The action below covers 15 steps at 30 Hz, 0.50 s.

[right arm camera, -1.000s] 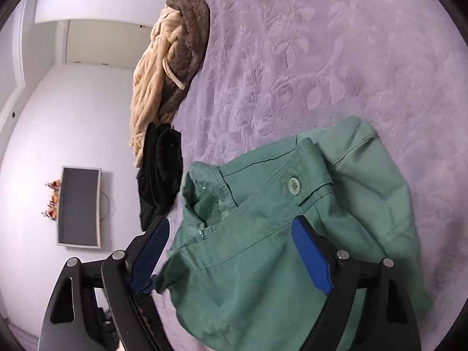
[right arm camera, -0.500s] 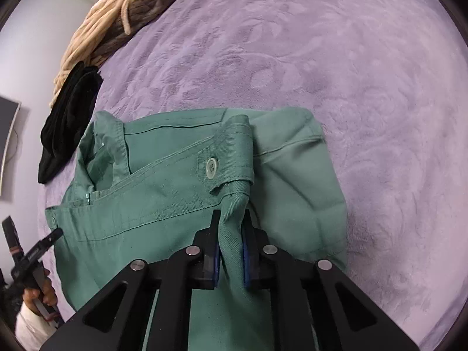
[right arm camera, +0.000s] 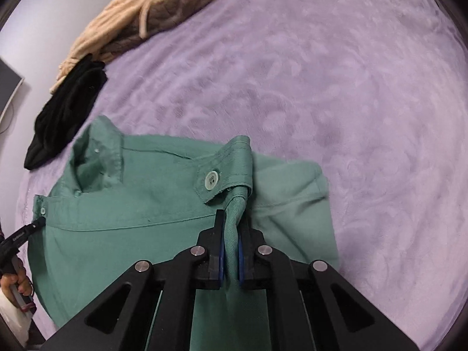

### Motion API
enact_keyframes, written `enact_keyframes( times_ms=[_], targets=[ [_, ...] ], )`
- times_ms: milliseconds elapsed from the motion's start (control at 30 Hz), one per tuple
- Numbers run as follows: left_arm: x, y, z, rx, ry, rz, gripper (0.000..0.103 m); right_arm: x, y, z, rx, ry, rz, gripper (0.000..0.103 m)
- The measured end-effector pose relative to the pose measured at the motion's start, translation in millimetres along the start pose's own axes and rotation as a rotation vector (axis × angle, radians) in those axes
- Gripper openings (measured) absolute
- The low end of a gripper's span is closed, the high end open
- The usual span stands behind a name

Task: Fold small clothes

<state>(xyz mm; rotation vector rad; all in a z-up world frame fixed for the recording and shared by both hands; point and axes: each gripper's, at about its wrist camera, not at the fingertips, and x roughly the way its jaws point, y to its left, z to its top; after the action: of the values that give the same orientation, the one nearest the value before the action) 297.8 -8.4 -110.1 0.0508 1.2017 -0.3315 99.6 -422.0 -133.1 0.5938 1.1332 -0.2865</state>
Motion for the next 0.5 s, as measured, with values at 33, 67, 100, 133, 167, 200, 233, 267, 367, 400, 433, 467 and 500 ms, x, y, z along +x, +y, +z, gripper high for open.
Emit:
enact_keyframes(
  times_ms=[33,67,100,133,167,200,233,267,367,400,433,467,500],
  targets=[
    [5.2,0.7,-1.8,-0.008,-0.002,0.005,0.019,6.3,-7.1,-2.3,0.041,0.010,0.017,0.010],
    [9.0,1.1,-3.1,-0.017,0.001,0.013,0.022,5.8,-12.4,-3.7,0.083,-0.002,0.040,0.014],
    [9.3,1.6,-3.9,-0.026,-0.003,0.031,0.026,4.1,-15.2,-4.4,0.112,-0.005,0.047,0.025],
    [7.6,2.0,-4.4,-0.029,-0.012,0.039,0.030,-0.3,-17.8,-4.5,0.136,-0.004,0.040,0.031],
    [3.5,3.3,-3.7,-0.027,-0.016,0.060,0.041,-5.8,-20.0,-4.4,0.152,-0.003,0.019,0.040],
    [-1.6,5.3,-2.6,-0.022,-0.022,0.092,0.057,-14.0,-22.6,-4.5,0.168,-0.007,-0.003,0.042],
    [-10.7,9.2,-1.6,-0.017,-0.040,0.138,0.063,-25.6,-24.7,-5.8,0.183,-0.024,-0.018,0.042],
    [-19.4,12.9,-1.2,-0.015,-0.060,0.163,0.064,-37.2,-24.7,-7.9,0.186,-0.045,-0.015,0.042],
    [-49.0,26.1,-4.4,-0.014,-0.097,0.181,0.064,-61.5,-7.4,-18.2,0.133,-0.076,0.050,0.042],
    [-57.7,27.8,-6.8,-0.006,-0.105,0.172,0.064,-64.9,5.0,-24.6,0.101,-0.069,0.086,0.042],
    [-65.2,26.8,-10.0,0.006,-0.109,0.153,0.064,-65.3,20.7,-31.3,0.064,-0.052,0.132,0.041],
    [-70.7,22.5,-13.7,0.020,-0.108,0.129,0.064,-62.7,36.3,-37.8,0.030,-0.032,0.174,0.041],
    [-73.0,15.0,-17.0,0.032,-0.103,0.101,0.064,-57.4,54.1,-46.2,-0.001,-0.008,0.214,0.041]
  ],
)
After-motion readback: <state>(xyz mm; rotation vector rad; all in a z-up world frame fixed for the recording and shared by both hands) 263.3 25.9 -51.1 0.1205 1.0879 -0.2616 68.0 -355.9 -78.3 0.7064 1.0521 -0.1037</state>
